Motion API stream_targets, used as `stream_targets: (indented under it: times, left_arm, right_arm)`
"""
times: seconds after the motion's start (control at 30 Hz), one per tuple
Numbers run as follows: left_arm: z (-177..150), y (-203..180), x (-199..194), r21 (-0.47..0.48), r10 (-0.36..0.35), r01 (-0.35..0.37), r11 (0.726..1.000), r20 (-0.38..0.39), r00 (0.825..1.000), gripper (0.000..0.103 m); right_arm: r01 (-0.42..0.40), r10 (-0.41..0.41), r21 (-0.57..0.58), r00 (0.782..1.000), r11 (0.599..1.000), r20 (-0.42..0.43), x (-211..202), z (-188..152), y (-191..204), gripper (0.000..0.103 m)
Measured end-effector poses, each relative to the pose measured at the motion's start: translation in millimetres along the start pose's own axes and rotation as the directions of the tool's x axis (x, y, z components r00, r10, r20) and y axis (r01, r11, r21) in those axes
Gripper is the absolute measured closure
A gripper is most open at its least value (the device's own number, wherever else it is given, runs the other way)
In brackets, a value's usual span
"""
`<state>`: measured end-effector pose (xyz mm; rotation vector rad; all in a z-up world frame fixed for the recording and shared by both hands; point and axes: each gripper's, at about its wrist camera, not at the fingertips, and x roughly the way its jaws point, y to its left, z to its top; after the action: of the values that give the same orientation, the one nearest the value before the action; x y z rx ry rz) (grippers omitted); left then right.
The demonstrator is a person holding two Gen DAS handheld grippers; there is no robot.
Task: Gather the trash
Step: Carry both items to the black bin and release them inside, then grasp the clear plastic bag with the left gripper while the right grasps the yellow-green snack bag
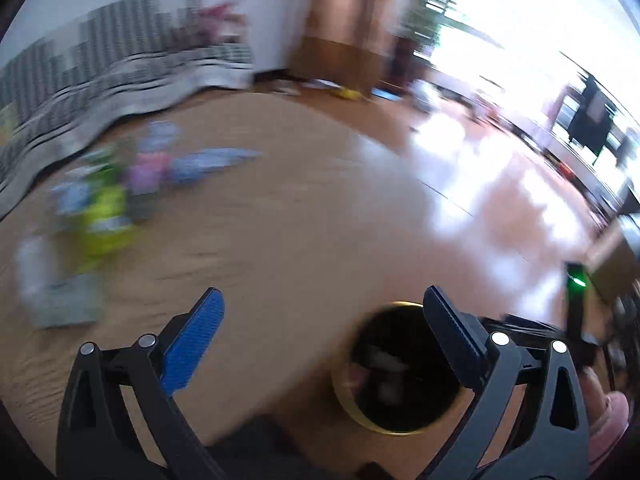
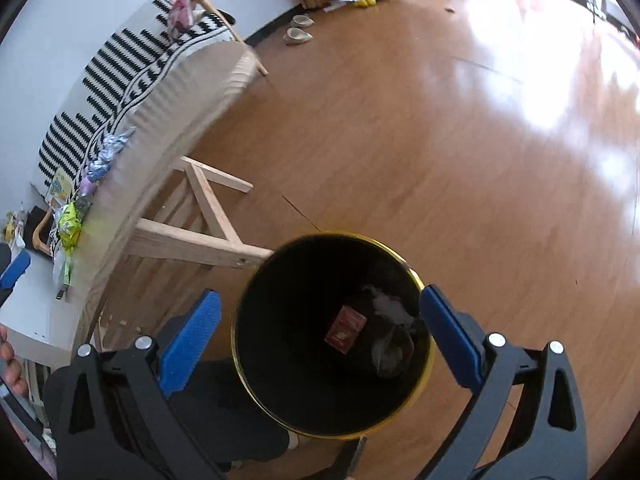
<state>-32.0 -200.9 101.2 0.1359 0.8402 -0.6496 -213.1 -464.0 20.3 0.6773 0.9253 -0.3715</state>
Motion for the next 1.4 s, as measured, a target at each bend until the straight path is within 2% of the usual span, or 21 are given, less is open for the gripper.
stream_targets:
  times: [0.07,0.1,0.17,0.2,0.33,0.4,0.5,0.6,0.7,0.8,0.87,0.97,1.03,1.07,1.17,1.23,1.27,1.3,1.33,1.37,1.4]
  left_arm:
    - [-7.8,48.7,-13.6,-0.088,0.08,-0.079,0.993,0.009,0.997,0.006]
    - [-17.0,84.4,-21.9,-0.155,0.136,-0.135,0.979,-0.001,0.991,0.006]
    - [-30.1,136.3,-32.9,-0.249,0.193,-0.193,0.949,-0.026,0.981,0.006]
    - [-37.4,162.0,-36.4,-0.294,0.221,-0.224,0.929,-0.044,0.974,0.006]
    - [-53.2,260.8,-59.5,-0.477,0.392,-0.377,0.794,-0.073,0.917,0.006]
    - [-49.3,291.5,-58.9,-0.542,0.359,-0.345,0.766,-0.083,0.93,0.006]
    - [-35.6,310.2,-45.9,-0.541,0.33,-0.324,0.776,-0.09,0.94,0.006]
    - [-25.8,303.2,-29.1,-0.477,0.373,-0.361,0.802,-0.073,0.925,0.006]
    - [-20.6,308.0,-10.9,-0.478,0.315,-0.315,0.82,-0.082,0.945,0.006]
    - [-13.1,310.4,-2.4,-0.442,0.296,-0.301,0.845,-0.082,0.952,0.006]
    - [-6.4,315.0,2.2,-0.41,0.299,-0.303,0.861,-0.075,0.951,0.006]
    - [-3.8,322.8,8.9,-0.396,0.304,-0.311,0.864,-0.083,0.949,0.006]
    - [-4.0,330.1,15.7,-0.397,0.291,-0.31,0.864,-0.107,0.951,0.006]
    - [-4.2,332.3,19.3,-0.398,0.279,-0.304,0.866,-0.12,0.953,0.006]
    - [-3.7,334.5,28.5,-0.4,0.237,-0.274,0.875,-0.141,0.961,0.006]
    - [-2.3,332.5,32.4,-0.384,0.244,-0.283,0.879,-0.147,0.958,0.008]
    - [-2.4,331.3,34.6,-0.374,0.245,-0.286,0.882,-0.153,0.957,0.014]
    - [-1.0,327.6,35.4,-0.343,0.278,-0.315,0.885,-0.156,0.948,0.037]
    - [0.2,326.0,35.1,-0.331,0.295,-0.332,0.884,-0.158,0.942,0.054]
    - [-1.2,326.4,33.3,-0.345,0.29,-0.327,0.88,-0.154,0.944,0.079]
    - [-3.2,329.1,32.0,-0.382,0.243,-0.281,0.88,-0.145,0.959,0.091]
  right_arm:
    - [-0.005,0.006,-0.032,1.0,0.999,0.022,0.6,4.3,23.4,0.007]
    - [-0.006,0.008,-0.052,0.999,0.999,0.035,0.8,6.4,35.8,0.007]
    - [-0.006,0.012,-0.097,0.998,0.995,0.065,-0.6,11.6,66.5,0.007]
    - [-0.012,0.023,-0.123,0.996,0.992,0.082,-2.6,14.3,84.0,0.007]
    - [-0.044,0.081,-0.268,0.988,0.963,0.128,-7.7,23.6,161.1,0.007]
    - [-0.048,0.102,-0.366,0.986,0.929,0.13,-0.4,28.5,208.4,0.007]
    - [-0.091,0.141,-0.462,0.987,0.882,0.075,20.3,36.8,271.2,0.007]
    - [-0.167,0.196,-0.529,0.981,0.832,-0.002,48.6,41.4,337.9,0.007]
    - [-0.161,0.185,-0.617,0.982,0.771,-0.026,78.2,38.1,400.1,0.007]
    - [-0.163,0.188,-0.641,0.982,0.75,-0.03,100.5,37.6,440.9,0.007]
    - [-0.131,0.172,-0.643,0.985,0.754,0.001,113.9,39.2,457.5,0.007]
    - [-0.116,0.144,-0.635,0.99,0.764,-0.007,134.5,39.0,468.3,0.007]
    - [-0.11,0.126,-0.629,0.992,0.77,-0.019,144.9,37.2,472.0,0.015]
    - [-0.112,0.12,-0.624,0.992,0.773,-0.03,150.0,35.8,474.9,0.029]
    - [-0.122,0.119,-0.635,0.992,0.762,-0.049,157.2,32.4,481.7,0.032]
    - [-0.117,0.113,-0.644,0.992,0.756,-0.047,159.7,29.7,486.5,0.033]
    - [-0.096,0.096,-0.657,0.995,0.748,-0.037,162.0,27.8,489.4,0.04]
    - [-0.09,0.09,-0.673,0.995,0.734,-0.034,164.0,25.3,491.7,0.049]
    - [-0.083,0.088,-0.68,0.996,0.729,-0.028,164.1,23.7,492.1,0.049]
    - [-0.083,0.091,-0.682,0.996,0.726,-0.024,163.4,22.3,491.1,0.051]
    - [-0.093,0.102,-0.683,0.994,0.724,-0.028,162.6,21.4,489.3,0.053]
